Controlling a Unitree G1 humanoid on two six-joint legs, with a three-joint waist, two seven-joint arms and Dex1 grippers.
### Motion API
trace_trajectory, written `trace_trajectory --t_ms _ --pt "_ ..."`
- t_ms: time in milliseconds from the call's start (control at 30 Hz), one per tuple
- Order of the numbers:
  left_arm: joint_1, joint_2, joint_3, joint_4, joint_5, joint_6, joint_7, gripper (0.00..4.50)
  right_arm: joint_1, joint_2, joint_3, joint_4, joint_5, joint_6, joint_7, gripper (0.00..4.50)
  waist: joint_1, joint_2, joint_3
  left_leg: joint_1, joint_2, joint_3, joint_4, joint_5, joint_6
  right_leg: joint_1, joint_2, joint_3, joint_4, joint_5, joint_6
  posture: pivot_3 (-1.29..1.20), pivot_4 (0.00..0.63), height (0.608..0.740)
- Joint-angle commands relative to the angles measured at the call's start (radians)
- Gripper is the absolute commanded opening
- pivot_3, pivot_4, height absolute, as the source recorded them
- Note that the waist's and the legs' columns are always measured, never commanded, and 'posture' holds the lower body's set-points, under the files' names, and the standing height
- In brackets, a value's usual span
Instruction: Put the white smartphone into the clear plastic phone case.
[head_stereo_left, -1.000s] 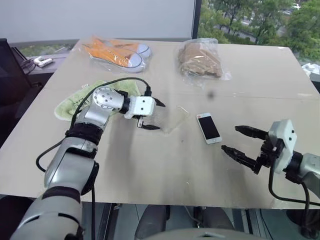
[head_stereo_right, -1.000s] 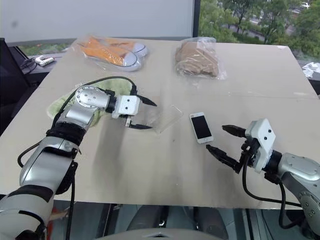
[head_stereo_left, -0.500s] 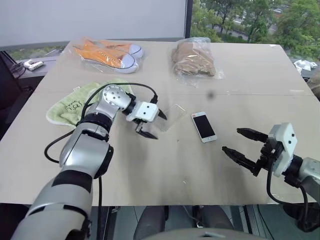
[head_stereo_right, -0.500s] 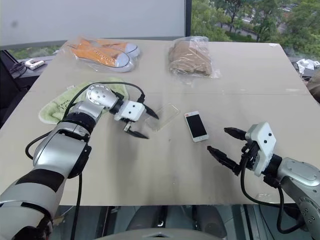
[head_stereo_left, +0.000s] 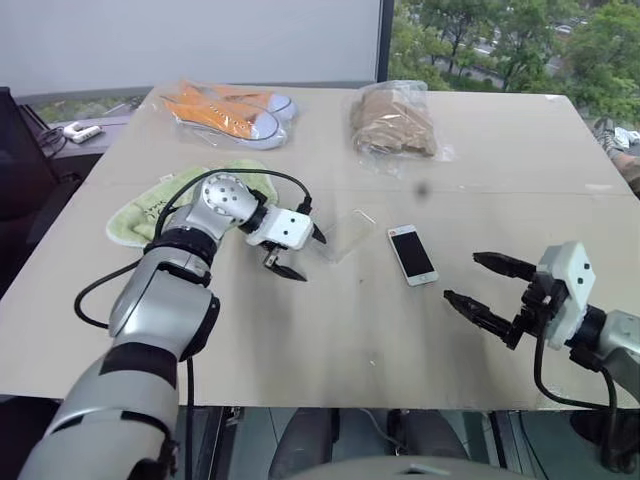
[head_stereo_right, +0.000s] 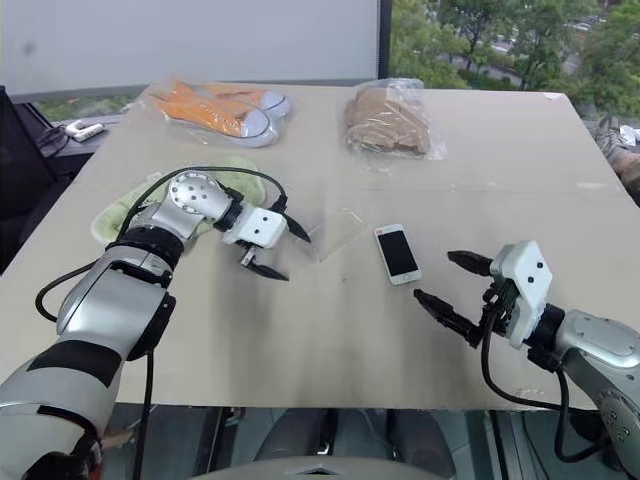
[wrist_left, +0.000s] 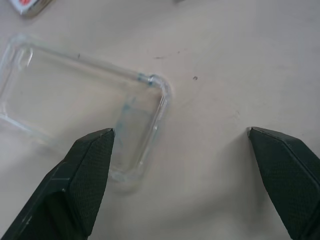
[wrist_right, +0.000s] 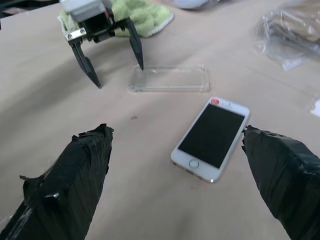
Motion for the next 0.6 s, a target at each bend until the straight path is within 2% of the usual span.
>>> trace_trajectory --t_ms 33,133,267,400,433,600 --pt "0.006 -0.021 -0.025 0.028 0.081 0.047 0.025 4.48 -0.006 0.006 -0.005 -0.022 0.003 -0.018 0.001 4.5 0.001 0.0 0.0 0.0 0.0 0.0 0.0 0.0 0.0 0.0 0.0 0.0 0.0 0.0 0.0 0.0 0.15 0.74" --pt "0.0 -0.035 -0.025 0.036 0.115 0.06 0.074 3.65 -0.006 0.009 -0.005 -0.022 0.003 -0.019 0.002 4.5 0.004 0.004 -0.003 0.001 0.0 0.0 0.0 0.0 0.0 0.001 0.0 0.0 0.0 0.0 0.0 0.0 0.15 0.74" --pt "-0.007 -0.052 -0.019 0.043 0.151 0.068 0.13 1.94 -0.006 0.011 0.0 -0.025 0.001 -0.017 0.003 4.5 0.016 0.005 -0.003 0.015 0.0 -0.001 -0.002 0.0 0.001 0.015 0.0 0.0 -0.001 0.0 0.001 0.0 0.15 0.74" --pt "-0.007 -0.069 -0.006 0.047 0.162 0.074 0.166 0.29 -0.007 0.007 -0.008 -0.022 0.003 -0.014 0.004 4.5 0.017 0.005 -0.003 0.016 -0.001 -0.002 -0.001 0.001 0.001 0.017 0.0 0.0 -0.002 0.0 0.001 0.0 0.15 0.74" --pt "-0.006 -0.074 0.002 0.047 0.156 0.076 0.166 0.09 -0.007 0.008 -0.008 -0.023 0.004 -0.014 0.003 4.5 0.017 0.005 -0.003 0.016 -0.001 -0.002 -0.001 0.001 0.001 0.017 0.0 0.0 -0.002 0.0 0.001 0.0 0.15 0.74" --pt "0.001 -0.121 0.123 0.008 0.035 0.17 0.094 0.09 0.005 0.011 -0.012 -0.033 0.006 -0.012 -0.003 4.5 0.017 0.004 -0.003 0.011 -0.001 -0.002 -0.001 0.001 0.001 0.013 0.0 0.0 -0.002 0.0 0.002 0.0 0.15 0.74"
